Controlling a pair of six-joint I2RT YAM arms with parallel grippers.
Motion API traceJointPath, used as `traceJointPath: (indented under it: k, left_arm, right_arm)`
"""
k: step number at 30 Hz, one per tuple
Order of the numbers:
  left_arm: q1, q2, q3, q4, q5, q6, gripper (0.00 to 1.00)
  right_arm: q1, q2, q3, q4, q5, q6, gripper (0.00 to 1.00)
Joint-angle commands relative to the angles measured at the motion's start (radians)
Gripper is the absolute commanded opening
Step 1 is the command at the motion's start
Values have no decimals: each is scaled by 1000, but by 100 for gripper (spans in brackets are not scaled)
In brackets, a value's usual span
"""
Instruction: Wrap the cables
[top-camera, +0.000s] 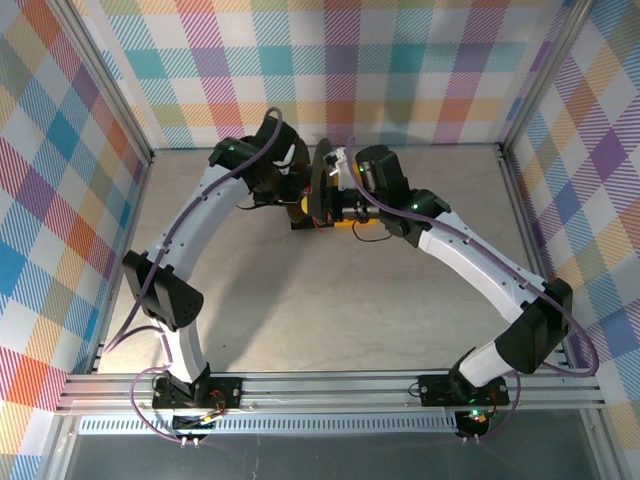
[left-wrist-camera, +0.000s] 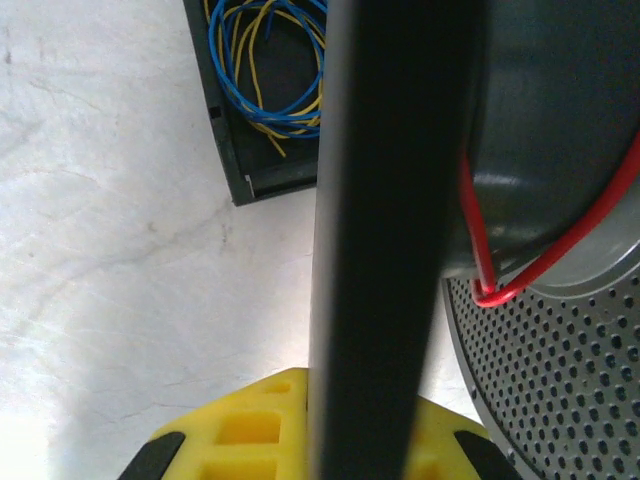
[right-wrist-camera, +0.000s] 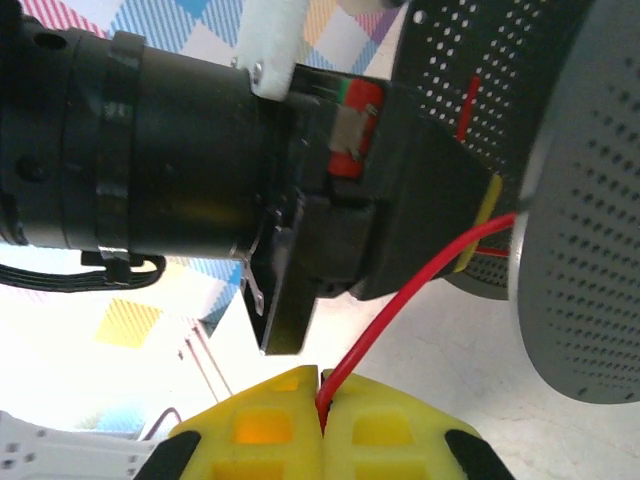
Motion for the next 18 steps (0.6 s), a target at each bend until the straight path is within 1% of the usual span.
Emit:
traceJointPath:
  k: [1,5,10,18]
  left_arm:
    - [74,-85,-77,278,31,-164,0]
    - [108,-171,-181,399,47,-234,0]
    - [169,-294,-323,566,70,-359,0]
    - [221,-399,-412,682,74,-456,0]
  right_arm:
    - [44,-14,-37,-25,-17,-42,0]
    - [49,-15,-80,-11,7,-47,0]
    - [52,-21,-129,5,13,-47,0]
    - [52,-25,-214,30,30,-36,0]
